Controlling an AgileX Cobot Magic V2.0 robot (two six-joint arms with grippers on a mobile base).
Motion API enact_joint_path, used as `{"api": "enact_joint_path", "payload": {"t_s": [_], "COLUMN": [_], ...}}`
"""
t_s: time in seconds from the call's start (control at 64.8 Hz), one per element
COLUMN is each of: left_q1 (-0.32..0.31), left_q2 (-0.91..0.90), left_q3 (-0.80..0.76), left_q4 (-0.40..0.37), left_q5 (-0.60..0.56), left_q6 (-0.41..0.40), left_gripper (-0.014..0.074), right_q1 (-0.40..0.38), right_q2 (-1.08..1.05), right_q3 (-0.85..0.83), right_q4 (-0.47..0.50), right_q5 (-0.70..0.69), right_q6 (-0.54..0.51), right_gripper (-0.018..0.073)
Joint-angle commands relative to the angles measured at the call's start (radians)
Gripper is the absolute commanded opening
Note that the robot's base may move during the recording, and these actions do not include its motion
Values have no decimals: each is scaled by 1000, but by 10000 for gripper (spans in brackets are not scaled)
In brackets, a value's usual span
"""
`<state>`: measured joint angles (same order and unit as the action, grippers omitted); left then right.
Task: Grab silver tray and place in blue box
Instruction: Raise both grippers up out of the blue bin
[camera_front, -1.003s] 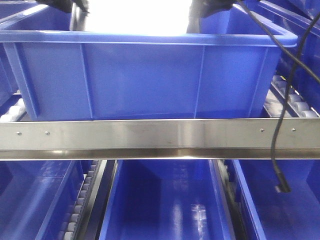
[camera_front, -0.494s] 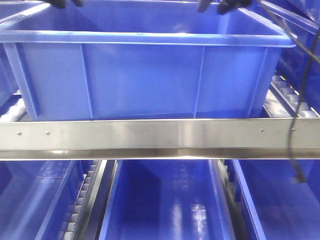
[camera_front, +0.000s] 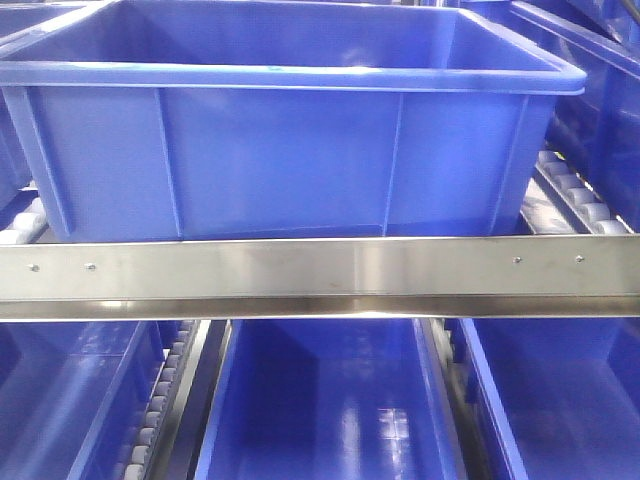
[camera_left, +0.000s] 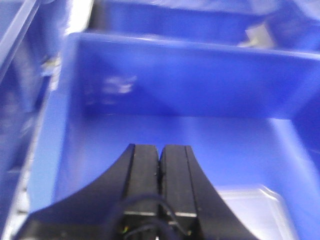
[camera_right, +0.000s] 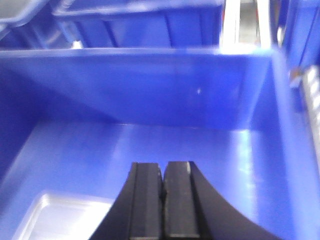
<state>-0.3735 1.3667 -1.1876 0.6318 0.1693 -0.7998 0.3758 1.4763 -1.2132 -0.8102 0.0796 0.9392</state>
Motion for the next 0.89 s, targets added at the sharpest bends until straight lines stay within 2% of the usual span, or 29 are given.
{"api": "enact_joint_path", "payload": {"t_s": [0.0, 0.139, 0.262, 0.37, 0.525, 0.617, 0.88], "left_q1": [1, 1, 1, 1, 1, 1, 1], "left_q2": [-138, -346, -548, -736, -985, -1072, -1111], "left_q3": [118, 409, 611, 739, 828, 855, 885], "left_q4": [14, 14, 14, 14, 14, 16, 16], "left_q5": [-127, -211, -290, -286, -282, -276, -290], "left_q6": [-7, -7, -7, -7, -7, -7, -7], "left_gripper": [-94, -95, -95, -94, -94, -94, -94], "right_q1": [-3, -6, -6, -6, -6, -6, -6], "right_q2": [-137, -315, -453, -597, -792, -865, -899], "right_q3": [99, 338, 500, 623, 734, 757, 761], "right_q4": [-114, -201, -201, -201, -201, -201, -201], "right_q5": [-168, -321, -355, -360, -361, -361, -362], "right_q6": [-5, -5, -5, -4, -4, -4, -4], "right_gripper": [55, 55, 55, 55, 55, 55, 55]}}
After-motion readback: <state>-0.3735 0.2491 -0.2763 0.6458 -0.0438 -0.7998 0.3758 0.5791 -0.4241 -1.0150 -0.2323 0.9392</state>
